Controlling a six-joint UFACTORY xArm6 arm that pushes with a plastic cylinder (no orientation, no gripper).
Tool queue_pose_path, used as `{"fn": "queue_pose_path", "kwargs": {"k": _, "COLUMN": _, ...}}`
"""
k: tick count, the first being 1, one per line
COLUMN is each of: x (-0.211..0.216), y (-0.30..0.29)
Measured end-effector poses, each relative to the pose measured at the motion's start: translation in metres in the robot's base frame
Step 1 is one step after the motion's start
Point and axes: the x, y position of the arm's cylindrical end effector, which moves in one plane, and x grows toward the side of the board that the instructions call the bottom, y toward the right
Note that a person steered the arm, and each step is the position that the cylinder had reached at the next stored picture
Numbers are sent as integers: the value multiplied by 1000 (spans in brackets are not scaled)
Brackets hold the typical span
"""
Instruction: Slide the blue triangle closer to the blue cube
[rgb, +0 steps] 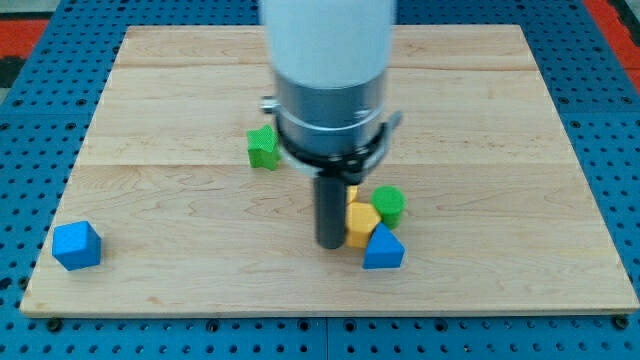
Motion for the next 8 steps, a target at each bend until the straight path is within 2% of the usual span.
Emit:
{"fn": "queue_pose_path", "kwargs": {"k": 1, "x": -13, "y": 15}}
{"fn": "queue_pose_path", "kwargs": {"k": 2, "x": -13, "y": 57}}
{"fn": "queue_pose_path", "kwargs": {"k": 3, "x": 8, "y": 99}}
{"fn": "queue_pose_path", "kwargs": {"k": 4, "x": 32, "y": 114}}
{"fn": "queue_pose_path", "kwargs": {"k": 5, "x": 38, "y": 48}}
{"fn": "queue_pose_path", "kwargs": {"k": 6, "x": 20, "y": -29}}
{"fn": "queue_pose_path", "kwargs": {"k": 8, "x": -17, "y": 15}}
